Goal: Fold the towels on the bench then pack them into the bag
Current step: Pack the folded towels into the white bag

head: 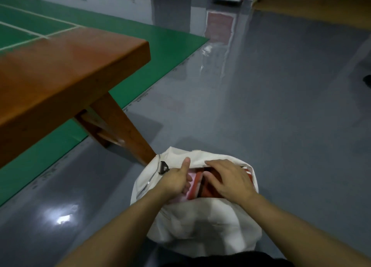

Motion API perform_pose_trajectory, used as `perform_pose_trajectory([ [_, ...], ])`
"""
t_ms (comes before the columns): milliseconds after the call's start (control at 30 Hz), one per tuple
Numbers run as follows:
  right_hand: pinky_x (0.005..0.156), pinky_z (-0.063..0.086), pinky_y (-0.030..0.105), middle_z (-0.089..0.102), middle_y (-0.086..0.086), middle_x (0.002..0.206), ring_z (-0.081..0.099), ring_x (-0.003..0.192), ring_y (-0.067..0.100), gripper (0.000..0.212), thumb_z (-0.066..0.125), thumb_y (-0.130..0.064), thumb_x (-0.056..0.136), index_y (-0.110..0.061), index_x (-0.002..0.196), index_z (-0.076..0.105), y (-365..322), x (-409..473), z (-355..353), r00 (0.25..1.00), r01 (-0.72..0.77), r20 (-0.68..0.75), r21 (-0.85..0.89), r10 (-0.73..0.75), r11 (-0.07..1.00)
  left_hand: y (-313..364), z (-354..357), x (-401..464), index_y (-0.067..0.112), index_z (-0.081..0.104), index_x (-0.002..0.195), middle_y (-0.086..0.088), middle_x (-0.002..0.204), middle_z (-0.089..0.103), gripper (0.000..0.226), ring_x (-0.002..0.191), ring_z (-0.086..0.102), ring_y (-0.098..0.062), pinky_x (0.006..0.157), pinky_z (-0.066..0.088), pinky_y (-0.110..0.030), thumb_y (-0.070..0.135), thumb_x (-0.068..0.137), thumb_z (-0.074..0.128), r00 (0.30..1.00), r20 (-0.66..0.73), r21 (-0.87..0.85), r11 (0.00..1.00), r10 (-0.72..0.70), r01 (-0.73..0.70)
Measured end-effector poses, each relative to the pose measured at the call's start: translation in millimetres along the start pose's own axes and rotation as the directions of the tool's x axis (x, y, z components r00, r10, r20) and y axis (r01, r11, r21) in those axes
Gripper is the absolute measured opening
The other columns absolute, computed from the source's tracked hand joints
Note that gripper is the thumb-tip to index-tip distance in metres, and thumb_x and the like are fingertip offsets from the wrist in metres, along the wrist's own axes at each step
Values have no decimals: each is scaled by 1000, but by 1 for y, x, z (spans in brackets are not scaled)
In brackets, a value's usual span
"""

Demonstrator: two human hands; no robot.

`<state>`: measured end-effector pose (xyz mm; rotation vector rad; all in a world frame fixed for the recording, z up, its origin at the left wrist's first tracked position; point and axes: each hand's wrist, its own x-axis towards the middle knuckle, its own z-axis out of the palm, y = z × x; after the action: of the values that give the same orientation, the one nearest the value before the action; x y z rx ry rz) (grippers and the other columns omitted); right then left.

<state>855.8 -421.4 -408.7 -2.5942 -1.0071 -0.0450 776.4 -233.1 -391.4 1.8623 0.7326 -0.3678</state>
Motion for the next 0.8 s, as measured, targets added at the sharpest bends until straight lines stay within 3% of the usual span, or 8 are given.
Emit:
perform_pose_trajectory([
  [67,100,46,31,64,-11,133,60,120,12,58,34,-66,98,-30,131,64,-8,3,-17,998,34,-53,-39,-36,999,6,-10,-16,14,75,107,-5,92,76,85,89,71,-19,92,53,-35,70,99,12,998,-12,83,994,67,-66],
  [133,108,40,32,60,-7,141,56,128,16,60,35,-65,98,-27,135,63,-16,13,-36,995,60,-78,-47,-63,997,11,-24,-34,18,67,129,-8,117,72,77,110,66,-23,105,45,-39,64,103,12,983,-29,222,960,182,-172],
  [200,114,33,32,56,-3,147,52,133,18,63,35,-65,98,-25,138,61,-30,26,-55,988,101,-108,-65,-108,993,16,-45,-51,22,62,135,-6,134,64,78,125,57,-24,110,40,-40,71,98,14,948,-114,308,918,298,-252],
  [333,117,32,35,54,-1,149,53,133,18,64,34,-63,99,-21,140,60,-81,63,-97,945,264,-165,-133,-284,955,30,-100,-99,24,36,156,-3,164,29,75,152,23,-21,125,18,-38,70,99,21,817,-263,598,751,513,-280],
  [400,118,32,36,53,-1,150,52,134,18,63,35,-62,99,-21,142,58,-115,82,-117,918,330,-180,-151,-354,932,38,-131,-127,25,28,159,-3,168,19,74,154,15,-21,126,10,-39,69,100,19,756,-301,727,653,581,-213],
  [567,119,32,39,49,0,153,48,137,19,64,35,-62,100,-21,146,53,-213,120,-157,818,502,-211,-193,-535,843,49,-201,-200,28,21,161,-2,169,12,72,156,10,-20,126,5,-37,68,101,19,623,-411,805,586,666,-96],
  [700,120,31,40,46,-4,155,45,141,17,69,25,-66,99,-26,149,48,-287,135,-180,765,584,-183,-206,-617,785,49,-246,-255,30,21,161,-1,169,15,73,155,13,-18,127,10,-38,69,100,19,536,-452,819,570,713,-70],
  [800,119,32,37,43,-6,157,42,142,15,77,13,-73,95,-31,152,43,-342,137,-185,760,612,-135,-179,-635,770,39,-288,-287,29,21,160,-2,169,16,69,154,15,-20,127,11,-38,66,102,22,487,-544,778,629,684,-14],
])
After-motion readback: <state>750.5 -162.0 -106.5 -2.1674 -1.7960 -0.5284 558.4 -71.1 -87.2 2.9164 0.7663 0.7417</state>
